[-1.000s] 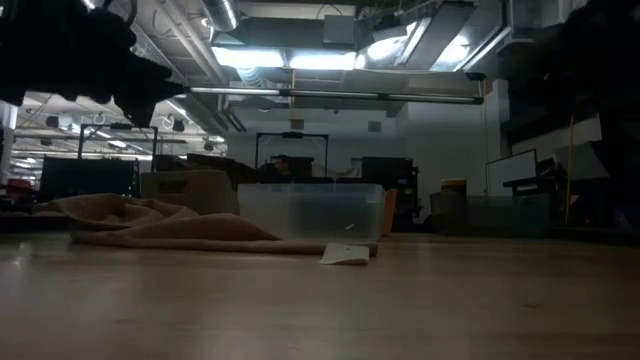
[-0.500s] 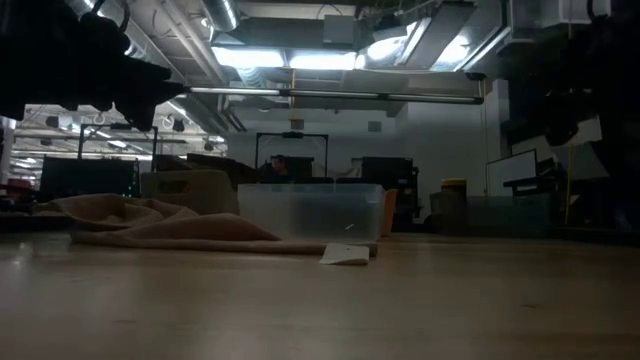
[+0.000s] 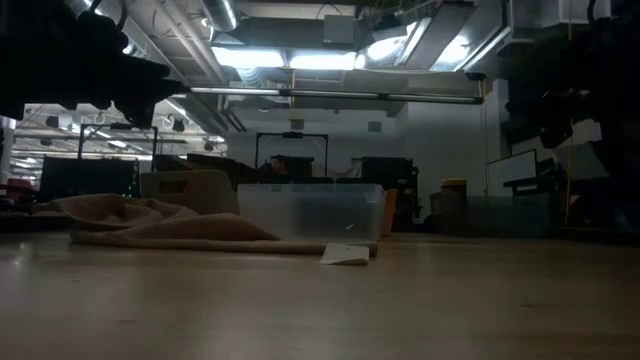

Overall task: Sort spices by type
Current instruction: Return to Home Position

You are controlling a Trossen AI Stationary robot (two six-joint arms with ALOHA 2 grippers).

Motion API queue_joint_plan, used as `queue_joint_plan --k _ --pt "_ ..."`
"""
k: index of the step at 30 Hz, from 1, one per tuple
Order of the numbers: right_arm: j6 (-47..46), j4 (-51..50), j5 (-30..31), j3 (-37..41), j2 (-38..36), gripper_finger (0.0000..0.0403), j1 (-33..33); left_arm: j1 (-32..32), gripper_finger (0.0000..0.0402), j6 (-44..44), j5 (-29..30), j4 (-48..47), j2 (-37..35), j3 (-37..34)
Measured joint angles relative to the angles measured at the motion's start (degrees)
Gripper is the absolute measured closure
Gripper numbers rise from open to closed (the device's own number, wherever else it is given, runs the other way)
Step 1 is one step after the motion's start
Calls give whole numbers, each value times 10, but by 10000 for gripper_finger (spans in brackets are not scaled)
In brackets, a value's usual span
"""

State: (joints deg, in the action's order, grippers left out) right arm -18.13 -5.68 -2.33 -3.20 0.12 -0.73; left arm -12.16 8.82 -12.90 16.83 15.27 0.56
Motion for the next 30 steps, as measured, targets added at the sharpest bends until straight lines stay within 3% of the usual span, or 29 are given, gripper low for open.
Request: queue_joint_plan --k 5,20,30 --pt "0 -2 -1 0 0 150 0 0 270 0 -36 -5 -28 0" --pt "0 1 -33 0 0 150 0 0 270 -8 -39 -124 -149 0" --pt "7 7 -34 1 0 150 0 0 270 -14 -39 -135 -150 0"
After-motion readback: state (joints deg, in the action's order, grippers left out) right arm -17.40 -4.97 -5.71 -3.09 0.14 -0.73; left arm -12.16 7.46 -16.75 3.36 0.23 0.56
